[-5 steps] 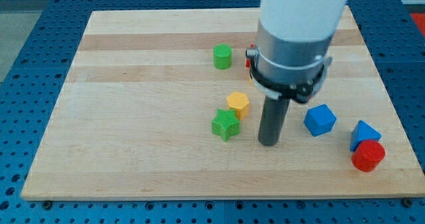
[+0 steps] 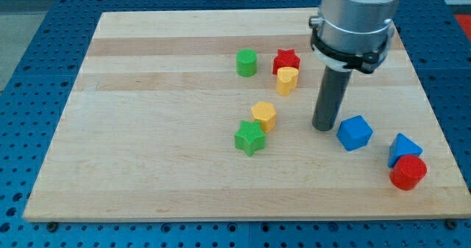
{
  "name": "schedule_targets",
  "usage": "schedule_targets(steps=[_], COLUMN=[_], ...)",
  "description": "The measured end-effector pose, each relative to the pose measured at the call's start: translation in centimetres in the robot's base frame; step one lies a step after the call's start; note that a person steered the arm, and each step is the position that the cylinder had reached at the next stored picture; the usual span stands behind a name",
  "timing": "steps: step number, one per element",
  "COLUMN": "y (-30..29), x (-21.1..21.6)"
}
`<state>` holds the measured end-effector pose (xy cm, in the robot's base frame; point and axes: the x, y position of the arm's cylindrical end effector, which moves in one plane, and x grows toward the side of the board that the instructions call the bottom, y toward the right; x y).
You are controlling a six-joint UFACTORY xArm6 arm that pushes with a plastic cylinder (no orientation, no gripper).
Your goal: Move the blue cube to the left of the blue triangle
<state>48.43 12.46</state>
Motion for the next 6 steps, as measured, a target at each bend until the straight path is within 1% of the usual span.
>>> schedule_targets(steps=[1, 2, 4, 6], y=[1.4, 1.4, 2.2, 3.3], x=[0.0, 0.6, 3.5, 5.4])
